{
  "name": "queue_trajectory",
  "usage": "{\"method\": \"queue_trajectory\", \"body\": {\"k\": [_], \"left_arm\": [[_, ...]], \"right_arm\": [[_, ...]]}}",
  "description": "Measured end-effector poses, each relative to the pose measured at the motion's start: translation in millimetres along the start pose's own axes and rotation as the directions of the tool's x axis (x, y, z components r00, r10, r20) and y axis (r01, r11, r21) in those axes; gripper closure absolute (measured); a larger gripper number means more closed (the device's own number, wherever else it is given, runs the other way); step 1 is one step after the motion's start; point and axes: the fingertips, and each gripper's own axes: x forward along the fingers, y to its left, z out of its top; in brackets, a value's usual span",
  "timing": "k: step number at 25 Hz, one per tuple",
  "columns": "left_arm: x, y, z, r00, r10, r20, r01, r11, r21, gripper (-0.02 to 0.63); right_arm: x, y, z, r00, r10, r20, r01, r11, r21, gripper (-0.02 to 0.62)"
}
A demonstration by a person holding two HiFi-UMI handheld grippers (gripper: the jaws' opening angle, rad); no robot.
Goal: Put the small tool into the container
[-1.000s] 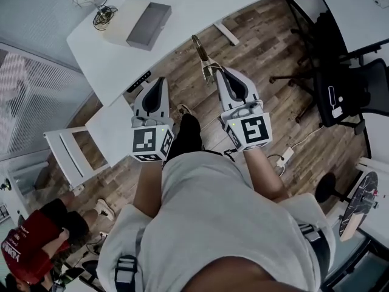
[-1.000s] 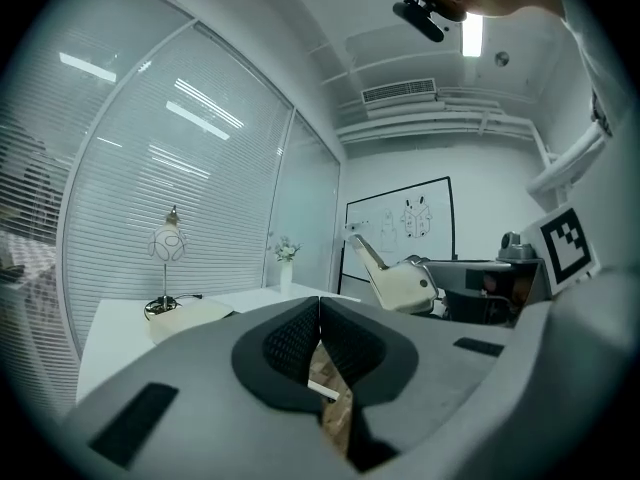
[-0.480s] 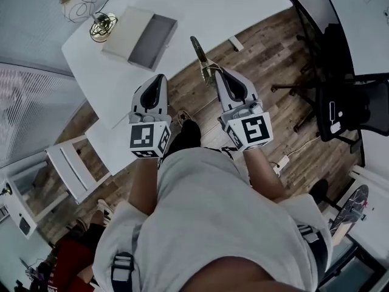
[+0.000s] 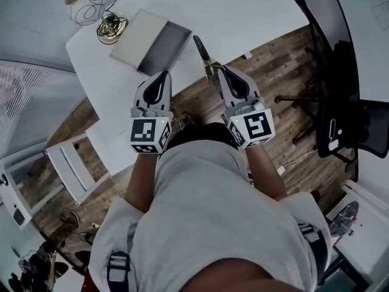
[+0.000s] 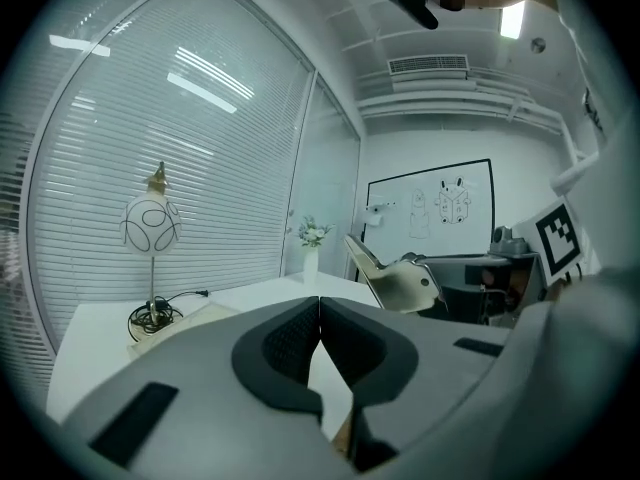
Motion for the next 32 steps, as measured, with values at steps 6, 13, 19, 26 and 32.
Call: {"method": "queue_trajectory", "body": {"k": [6, 13, 19, 26, 32], "left_arm": [[12, 30, -11, 0.997, 0.073, -0.032, -0.074, 0.996, -0.041, 0.581], [28, 76, -22, 0.967, 0.250, -0.049, -0.254, 0.962, -0.098, 0.581], [36, 115, -29, 0.897, 0.433, -0.089, -0.442, 0.885, -0.148, 0.581], [35, 126, -42, 0.780, 0.608, -0.149, -0.626, 0.752, -0.207, 0.581], [24, 122, -59, 0.691, 0.699, -0.182, -0.721, 0.647, -0.250, 0.581]], "right_arm": [[42, 5, 2, 0.990, 0.136, -0.035, -0.139, 0.986, -0.095, 0.565], [106, 15, 12, 0.915, 0.400, -0.043, -0.398, 0.884, -0.245, 0.565], [154, 22, 1, 0.782, 0.604, -0.156, -0.616, 0.710, -0.340, 0.565], [188, 34, -19, 0.573, 0.756, -0.316, -0.802, 0.439, -0.406, 0.565], [194, 52, -34, 0.420, 0.834, -0.358, -0.849, 0.222, -0.480, 0.565]]}}
